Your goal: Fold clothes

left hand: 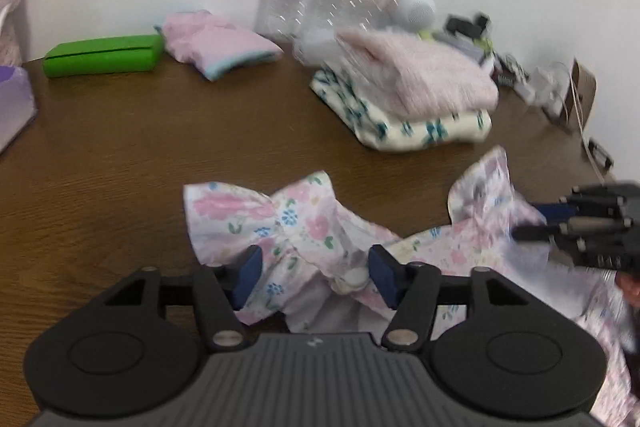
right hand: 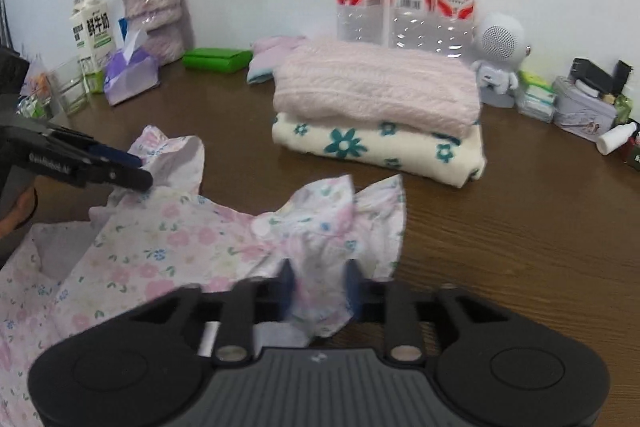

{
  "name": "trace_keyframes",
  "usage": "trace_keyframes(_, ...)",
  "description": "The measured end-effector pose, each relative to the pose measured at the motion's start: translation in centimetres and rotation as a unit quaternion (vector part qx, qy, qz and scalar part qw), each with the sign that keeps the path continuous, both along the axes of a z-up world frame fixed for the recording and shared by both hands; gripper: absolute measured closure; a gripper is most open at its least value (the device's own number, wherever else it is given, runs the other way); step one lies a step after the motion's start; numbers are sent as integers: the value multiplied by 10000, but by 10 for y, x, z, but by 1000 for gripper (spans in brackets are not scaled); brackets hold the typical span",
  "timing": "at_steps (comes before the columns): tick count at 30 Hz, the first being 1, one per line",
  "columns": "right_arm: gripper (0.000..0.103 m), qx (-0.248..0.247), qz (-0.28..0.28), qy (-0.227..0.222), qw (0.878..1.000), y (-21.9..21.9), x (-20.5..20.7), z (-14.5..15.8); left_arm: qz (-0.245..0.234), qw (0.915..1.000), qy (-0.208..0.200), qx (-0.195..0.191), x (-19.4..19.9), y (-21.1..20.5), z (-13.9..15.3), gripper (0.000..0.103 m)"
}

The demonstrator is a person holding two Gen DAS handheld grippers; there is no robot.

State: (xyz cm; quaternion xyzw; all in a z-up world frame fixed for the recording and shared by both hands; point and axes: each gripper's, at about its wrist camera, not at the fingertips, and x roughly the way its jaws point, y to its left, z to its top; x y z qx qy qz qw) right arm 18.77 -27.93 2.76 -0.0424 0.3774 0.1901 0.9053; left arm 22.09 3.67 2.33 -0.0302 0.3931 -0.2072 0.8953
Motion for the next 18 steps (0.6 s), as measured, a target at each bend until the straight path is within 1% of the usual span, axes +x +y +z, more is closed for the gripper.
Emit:
trace_keyframes(1,66,45,-28,-33,10000,-2,0,1,74,10000,-18,-49,2,4,2,30)
trace_keyframes(3,66,257,-35,-24,9997,-4,3,3,275,9992,-5,-289,9,17,4,24)
trace_keyframes(4,67,375,-14,-7,9993,-5,6,2,385,9983,47,-428,14,22,3,22)
trace_keyframes(5,69,395,16,94,9992,-4,11,-1,451,9975,133,-535,19,24,0,21)
trace_keyframes(6,75,414,47,197,9989,-3,15,-4,476,9968,215,-612,23,24,-4,23)
trace_keyframes(7,95,402,57,249,9989,0,19,-7,464,9965,236,-660,25,23,-7,26)
trace_keyframes(8,97,407,-59,223,9989,0,20,-9,435,9969,195,-619,26,18,-9,41)
trace_keyframes(9,96,411,-175,196,9988,0,22,-12,454,9978,125,-466,26,13,-11,53)
trace_keyframes(10,94,395,-363,190,9984,-1,22,-12,517,9982,29,-287,23,10,-11,55)
trace_keyframes(11,84,382,-469,158,9980,-4,18,-8,572,9982,-14,-198,18,10,-7,54)
trace_keyframes(12,79,369,-575,125,9976,-6,14,-4,607,9980,-7,-171,12,12,-3,54)
trace_keyframes(13,70,284,-574,15,9979,-8,4,5,575,9982,-40,-152,3,15,3,53)
trace_keyframes(14,65,197,-572,-96,9981,-10,-5,13,424,9989,-171,-123,-11,18,12,46)
trace_keyframes(15,63,91,-508,-236,9984,-13,-19,23,253,9990,-380,-32,-31,20,22,35)
trace_keyframes(16,59,29,-427,-348,9985,-16,-36,32,150,9980,-599,105,-50,21,29,28)
trace_keyframes(17,55,0,-315,-410,9987,-19,-55,38,97,9964,-807,251,-71,22,35,23)
trace_keyframes(18,55,-29,-203,-471,9987,-22,-73,44,32,9946,-961,397,-96,22,38,23)
